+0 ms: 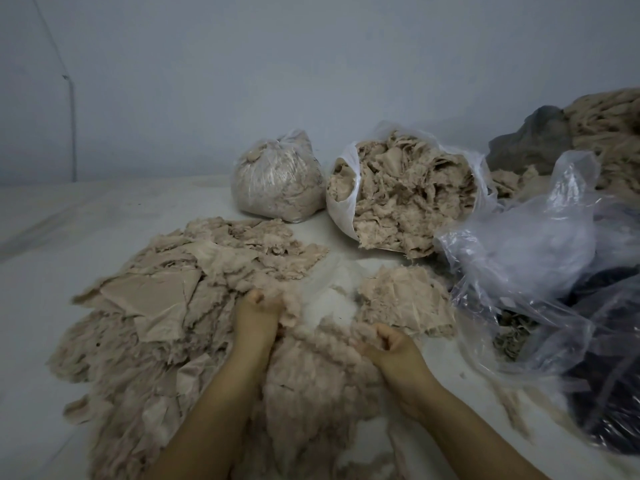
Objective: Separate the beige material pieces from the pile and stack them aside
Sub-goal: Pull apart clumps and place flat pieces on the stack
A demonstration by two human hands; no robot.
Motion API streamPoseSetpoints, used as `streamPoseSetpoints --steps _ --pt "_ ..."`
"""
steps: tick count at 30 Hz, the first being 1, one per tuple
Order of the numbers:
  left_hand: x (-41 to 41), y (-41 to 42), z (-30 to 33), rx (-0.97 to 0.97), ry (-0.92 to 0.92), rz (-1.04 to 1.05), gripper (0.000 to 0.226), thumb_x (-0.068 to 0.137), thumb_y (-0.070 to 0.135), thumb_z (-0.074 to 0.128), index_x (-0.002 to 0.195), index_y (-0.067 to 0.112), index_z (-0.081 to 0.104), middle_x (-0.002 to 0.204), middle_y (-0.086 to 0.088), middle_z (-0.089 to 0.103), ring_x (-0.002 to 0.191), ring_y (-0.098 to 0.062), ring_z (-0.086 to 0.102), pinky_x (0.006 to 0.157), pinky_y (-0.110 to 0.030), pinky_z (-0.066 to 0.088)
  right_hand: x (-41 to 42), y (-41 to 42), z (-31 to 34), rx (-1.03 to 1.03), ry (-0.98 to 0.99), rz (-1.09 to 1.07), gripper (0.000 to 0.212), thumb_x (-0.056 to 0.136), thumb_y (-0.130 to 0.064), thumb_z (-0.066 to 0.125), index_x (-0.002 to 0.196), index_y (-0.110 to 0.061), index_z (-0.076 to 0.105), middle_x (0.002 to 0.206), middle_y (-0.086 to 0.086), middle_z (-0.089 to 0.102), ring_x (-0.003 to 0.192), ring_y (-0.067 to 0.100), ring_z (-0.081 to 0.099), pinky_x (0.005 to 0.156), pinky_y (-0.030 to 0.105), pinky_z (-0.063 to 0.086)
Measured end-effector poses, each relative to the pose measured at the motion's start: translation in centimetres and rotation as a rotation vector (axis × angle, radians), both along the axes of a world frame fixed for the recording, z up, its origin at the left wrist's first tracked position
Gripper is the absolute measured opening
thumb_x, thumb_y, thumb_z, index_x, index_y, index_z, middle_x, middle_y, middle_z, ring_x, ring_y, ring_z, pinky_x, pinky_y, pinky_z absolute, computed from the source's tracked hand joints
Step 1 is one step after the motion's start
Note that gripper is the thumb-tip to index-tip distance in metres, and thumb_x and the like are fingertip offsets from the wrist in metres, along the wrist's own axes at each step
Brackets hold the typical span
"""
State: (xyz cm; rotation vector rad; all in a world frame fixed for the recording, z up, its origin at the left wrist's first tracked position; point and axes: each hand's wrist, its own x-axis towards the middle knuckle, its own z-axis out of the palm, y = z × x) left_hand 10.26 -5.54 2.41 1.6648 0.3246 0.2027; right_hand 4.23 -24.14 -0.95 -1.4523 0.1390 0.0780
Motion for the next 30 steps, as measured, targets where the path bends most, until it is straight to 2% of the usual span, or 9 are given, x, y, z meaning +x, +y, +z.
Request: streamPoseSetpoints --steps 1,4,6,9,13,18,21,25,30 --pt "-0.3 0.0 0.0 0.188 0.016 -0.085 0.013 0.088 0.01 0.062 0.084 0.013 0.049 0.08 -0.007 0.052 0.074 -0.022 0.051 0.067 -0.032 0.04 0.0 -0.1 0.2 0.058 -0.012 0.001 0.03 0.089 -0.009 0.064 0.114 0.007 0.058 0.101 0.022 0.07 0.092 0.039 0.067 0.085 0.048 0.055" --pt "-1.6 -1.0 -0.9 0.764 -0.16 -0.085 0.051 0.09 0.025 0.061 0.133 0.009 0.039 0.126 -0.011 0.043 0.116 -0.025 0.044 0.095 -0.032 0.037 0.3 0.4 0.9 0.214 -0.038 0.01 0.024 0.091 -0.011 0.061 0.115 -0.008 0.06 0.102 0.009 0.074 0.094 0.027 0.071 0.077 0.038 0.059" --pt "-2.6 -2.2 -0.3 0.679 -0.345 -0.189 0.053 0.095 0.039 0.047 0.14 0.013 0.036 0.134 -0.004 0.043 0.124 -0.016 0.04 0.1 -0.024 0.032 0.4 0.9 1.3 0.263 -0.071 0.023 0.026 0.091 -0.011 0.061 0.117 -0.006 0.059 0.105 0.013 0.072 0.097 0.029 0.07 0.078 0.04 0.058" --pt "-3.0 -3.5 -0.8 0.471 -0.188 -0.595 0.043 0.097 0.045 0.033 0.129 0.021 0.048 0.12 0.009 0.055 0.11 -0.005 0.05 0.085 -0.003 0.034 0.5 1.1 1.6 0.287 -0.126 -0.05 0.027 0.089 -0.008 0.062 0.115 -0.002 0.058 0.107 0.02 0.07 0.098 0.034 0.068 0.086 0.047 0.056" --pt "-2.8 -2.6 -2.3 0.502 -0.258 -0.372 0.032 0.102 0.03 0.032 0.082 0.02 0.056 0.081 0.002 0.06 0.074 -0.013 0.054 0.064 -0.022 0.037 1.1 0.5 1.3 0.254 -0.16 -0.313 0.024 0.087 -0.003 0.065 0.11 -0.004 0.057 0.103 0.02 0.069 0.096 0.035 0.068 0.085 0.049 0.056" --pt "-1.9 0.2 -2.2 0.702 -0.129 -0.311 0.043 0.101 0.042 0.03 0.107 0.017 0.064 0.101 0.0 0.066 0.096 -0.018 0.06 0.08 -0.026 0.043 1.5 -1.0 1.6 0.271 -0.199 -0.507 0.022 0.09 -0.003 0.061 0.103 -0.021 0.062 0.105 0.002 0.069 0.093 0.012 0.068 0.081 0.033 0.057" --pt "-2.4 0.6 -1.7 0.781 -0.167 -0.473 0.041 0.092 0.045 0.052 0.129 0.029 0.053 0.124 0.008 0.053 0.106 -0.007 0.052 0.086 -0.021 0.041 1.5 -1.3 1.7 0.082 -0.183 -0.385 0.025 0.091 -0.004 0.059 0.1 -0.026 0.065 0.12 0.001 0.063 0.107 0.015 0.062 0.092 0.04 0.054" --pt "-3.7 -2.8 -1.0 0.578 -0.155 -0.832 0.1 0.067 0.057 0.075 0.146 0.042 0.017 0.137 0.034 0.027 0.125 0.011 0.034 0.097 -0.008 0.032 0.9 0.6 2.2 0.23 -0.036 -0.087 0.024 0.098 -0.019 0.051 0.12 -0.017 0.058 0.119 0.013 0.065 0.093 0.021 0.07 0.069 0.031 0.058" --pt "-2.6 -3.2 -0.6 -0.286 -0.015 -0.344 0.015 0.091 0.0 0.054 0.103 0.005 0.062 0.088 -0.009 0.07 0.063 -0.009 0.067 0.052 -0.023 0.055 0.6 0.3 2.5 0.279 -0.071 -0.04 0.023 0.102 -0.015 0.039 0.121 -0.013 0.052 0.095 0.012 0.072 0.076 0.022 0.073 0.061 0.026 0.058"
